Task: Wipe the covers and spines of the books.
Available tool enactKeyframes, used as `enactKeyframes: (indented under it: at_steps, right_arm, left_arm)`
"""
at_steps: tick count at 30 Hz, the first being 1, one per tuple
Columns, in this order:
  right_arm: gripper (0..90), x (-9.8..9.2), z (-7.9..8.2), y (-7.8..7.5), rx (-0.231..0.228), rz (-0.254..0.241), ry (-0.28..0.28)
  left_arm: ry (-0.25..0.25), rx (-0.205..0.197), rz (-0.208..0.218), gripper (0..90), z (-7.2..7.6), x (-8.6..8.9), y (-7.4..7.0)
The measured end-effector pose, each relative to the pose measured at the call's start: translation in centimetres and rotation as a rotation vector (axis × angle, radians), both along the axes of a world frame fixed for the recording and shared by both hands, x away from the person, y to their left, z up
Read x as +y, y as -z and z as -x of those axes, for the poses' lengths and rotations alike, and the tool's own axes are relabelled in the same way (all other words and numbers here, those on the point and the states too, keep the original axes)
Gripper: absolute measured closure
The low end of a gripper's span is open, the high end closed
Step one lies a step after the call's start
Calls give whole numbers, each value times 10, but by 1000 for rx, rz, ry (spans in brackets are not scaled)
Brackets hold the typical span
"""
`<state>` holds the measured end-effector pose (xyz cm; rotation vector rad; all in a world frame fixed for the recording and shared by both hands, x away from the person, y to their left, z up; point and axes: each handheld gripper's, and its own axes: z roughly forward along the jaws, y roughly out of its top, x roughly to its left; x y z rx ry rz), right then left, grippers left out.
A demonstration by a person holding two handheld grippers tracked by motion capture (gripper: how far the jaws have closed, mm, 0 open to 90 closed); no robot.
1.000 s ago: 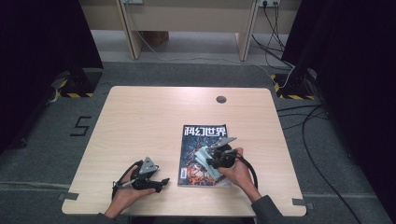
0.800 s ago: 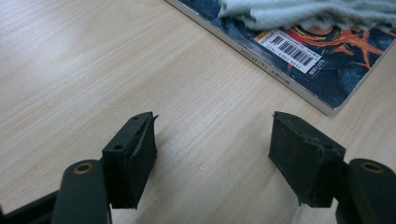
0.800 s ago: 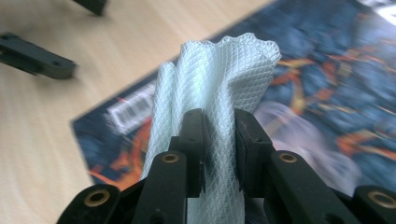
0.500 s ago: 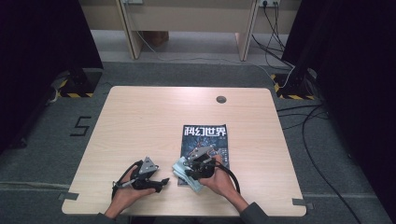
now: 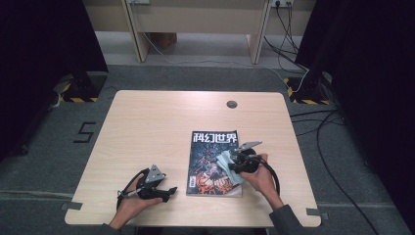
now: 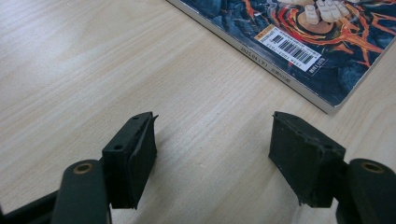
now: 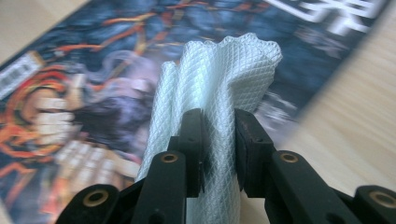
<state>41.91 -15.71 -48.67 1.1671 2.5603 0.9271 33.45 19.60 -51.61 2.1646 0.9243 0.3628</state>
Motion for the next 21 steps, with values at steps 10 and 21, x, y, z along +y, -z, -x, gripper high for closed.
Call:
enactKeyframes:
  at_steps: [10, 21]
  right_arm:
    - [754, -12, -4, -1, -9, 12, 45]
    - [758, 53, 11, 1, -23, 22, -132]
  left_arm:
    - [-1, 0, -1, 302, 0, 0, 0]
    - [-4, -1, 5, 296, -1, -1, 0]
